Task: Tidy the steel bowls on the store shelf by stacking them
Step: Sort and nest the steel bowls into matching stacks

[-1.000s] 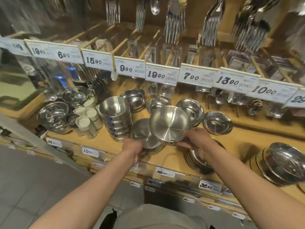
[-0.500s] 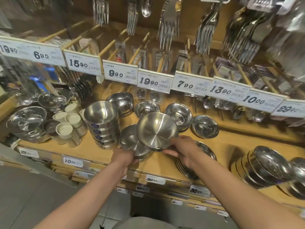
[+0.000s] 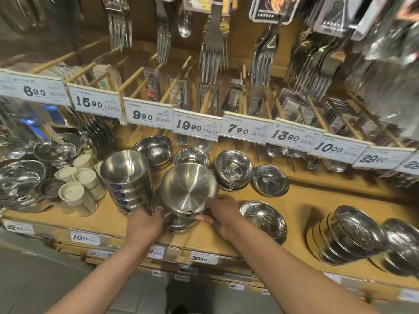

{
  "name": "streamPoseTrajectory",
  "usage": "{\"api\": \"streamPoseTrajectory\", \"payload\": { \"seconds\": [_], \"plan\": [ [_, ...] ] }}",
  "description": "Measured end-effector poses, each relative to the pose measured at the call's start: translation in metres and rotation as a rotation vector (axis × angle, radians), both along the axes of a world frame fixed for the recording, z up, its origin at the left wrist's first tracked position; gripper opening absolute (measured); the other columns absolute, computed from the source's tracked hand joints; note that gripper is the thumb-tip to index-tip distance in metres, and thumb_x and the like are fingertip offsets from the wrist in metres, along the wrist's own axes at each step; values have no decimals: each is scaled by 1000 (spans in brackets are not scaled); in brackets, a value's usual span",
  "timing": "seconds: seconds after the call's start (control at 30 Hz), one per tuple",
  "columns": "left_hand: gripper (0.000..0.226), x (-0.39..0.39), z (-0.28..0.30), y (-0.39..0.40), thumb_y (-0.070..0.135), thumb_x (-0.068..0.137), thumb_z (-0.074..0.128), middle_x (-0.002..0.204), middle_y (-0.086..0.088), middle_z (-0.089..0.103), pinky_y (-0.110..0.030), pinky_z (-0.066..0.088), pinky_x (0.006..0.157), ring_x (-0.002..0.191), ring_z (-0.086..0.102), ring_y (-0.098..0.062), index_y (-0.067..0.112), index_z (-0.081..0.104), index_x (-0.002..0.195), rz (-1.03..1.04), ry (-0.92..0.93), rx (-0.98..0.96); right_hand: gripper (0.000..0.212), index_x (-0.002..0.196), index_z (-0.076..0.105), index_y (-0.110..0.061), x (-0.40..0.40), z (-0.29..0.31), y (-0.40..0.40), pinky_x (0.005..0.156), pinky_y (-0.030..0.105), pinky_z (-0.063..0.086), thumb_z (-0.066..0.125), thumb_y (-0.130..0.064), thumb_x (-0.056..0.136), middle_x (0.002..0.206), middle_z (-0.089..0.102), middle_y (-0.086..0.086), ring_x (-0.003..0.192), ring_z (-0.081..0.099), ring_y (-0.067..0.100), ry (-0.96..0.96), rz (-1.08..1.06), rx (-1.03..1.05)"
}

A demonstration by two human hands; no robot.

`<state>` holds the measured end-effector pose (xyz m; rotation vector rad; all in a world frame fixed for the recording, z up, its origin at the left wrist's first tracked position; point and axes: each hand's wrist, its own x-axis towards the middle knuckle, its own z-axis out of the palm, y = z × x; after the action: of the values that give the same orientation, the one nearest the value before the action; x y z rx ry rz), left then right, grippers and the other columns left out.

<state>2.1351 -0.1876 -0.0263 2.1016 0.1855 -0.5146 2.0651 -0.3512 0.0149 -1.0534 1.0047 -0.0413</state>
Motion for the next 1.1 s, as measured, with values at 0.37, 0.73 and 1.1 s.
{"api": "streamPoseTrajectory", "payload": {
  "seconds": [0.37, 0.73, 1.1],
  "plan": [
    [18, 14, 31, -11, 10, 90, 66, 95, -17, 74, -52, 62, 80, 82, 75, -35, 2, 68, 107, -20, 59, -179, 46, 126, 55, 0, -11, 2, -18, 76, 40, 64, 75, -17, 89, 120, 65, 17, 90, 71, 24, 13, 227, -115],
    [28, 33, 22, -6, 29, 95, 66, 97, -6, 76, -44, 59, 88, 91, 72, -28, 9, 72, 114, -114, -29, -113, 7, 93, 67, -7, 7, -28, -15, 46, 27, 52, 69, -4, 87, 88, 74, 25, 60, 69, 27, 58, 146, -310],
    [38, 21, 9, 5, 28, 101, 52, 121, -2, 71, -34, 50, 98, 111, 64, -26, 19, 57, 138, -297, -191, -86, 9, 91, 66, -18, 9, -37, 5, 72, 47, 62, 63, -9, 91, 77, 68, 15, 64, 64, 25, 86, 74, -412]
  ]
}}
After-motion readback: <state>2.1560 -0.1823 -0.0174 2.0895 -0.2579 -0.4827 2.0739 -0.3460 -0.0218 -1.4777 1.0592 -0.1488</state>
